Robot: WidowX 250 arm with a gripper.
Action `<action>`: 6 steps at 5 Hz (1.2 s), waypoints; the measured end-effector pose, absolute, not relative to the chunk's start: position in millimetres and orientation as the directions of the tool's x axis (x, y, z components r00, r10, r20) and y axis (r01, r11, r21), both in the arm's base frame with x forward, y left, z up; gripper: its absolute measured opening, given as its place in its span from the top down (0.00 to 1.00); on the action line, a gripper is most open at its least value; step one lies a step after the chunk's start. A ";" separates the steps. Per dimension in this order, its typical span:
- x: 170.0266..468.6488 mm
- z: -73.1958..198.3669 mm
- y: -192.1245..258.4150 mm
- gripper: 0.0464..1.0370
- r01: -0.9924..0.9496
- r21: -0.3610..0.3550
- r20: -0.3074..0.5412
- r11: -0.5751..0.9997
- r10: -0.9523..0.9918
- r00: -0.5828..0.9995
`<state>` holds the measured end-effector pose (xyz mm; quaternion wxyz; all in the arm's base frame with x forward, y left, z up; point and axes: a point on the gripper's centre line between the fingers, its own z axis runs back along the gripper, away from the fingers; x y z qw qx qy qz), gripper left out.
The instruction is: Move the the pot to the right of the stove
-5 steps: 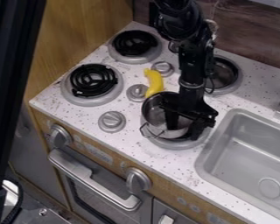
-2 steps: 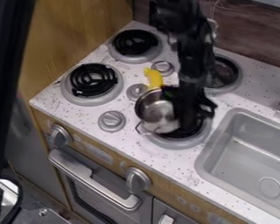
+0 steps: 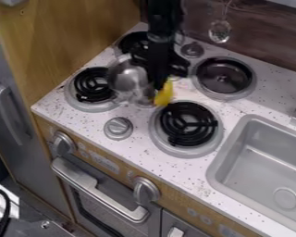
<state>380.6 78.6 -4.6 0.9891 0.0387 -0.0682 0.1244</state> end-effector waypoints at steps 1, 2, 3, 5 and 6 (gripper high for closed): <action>374.2 -35.0 102.3 0.98 -0.290 0.096 0.088 0.952 0.282 0.955; 375.6 -47.3 127.4 0.98 -0.323 0.150 0.076 0.934 0.315 0.946; 377.6 -48.1 142.9 0.98 -0.365 0.158 0.074 0.918 0.357 0.931; 385.6 -51.2 164.4 0.96 -0.418 0.158 0.084 0.895 0.410 0.908; 383.6 -54.6 161.4 0.81 -0.423 0.137 0.075 0.896 0.416 0.906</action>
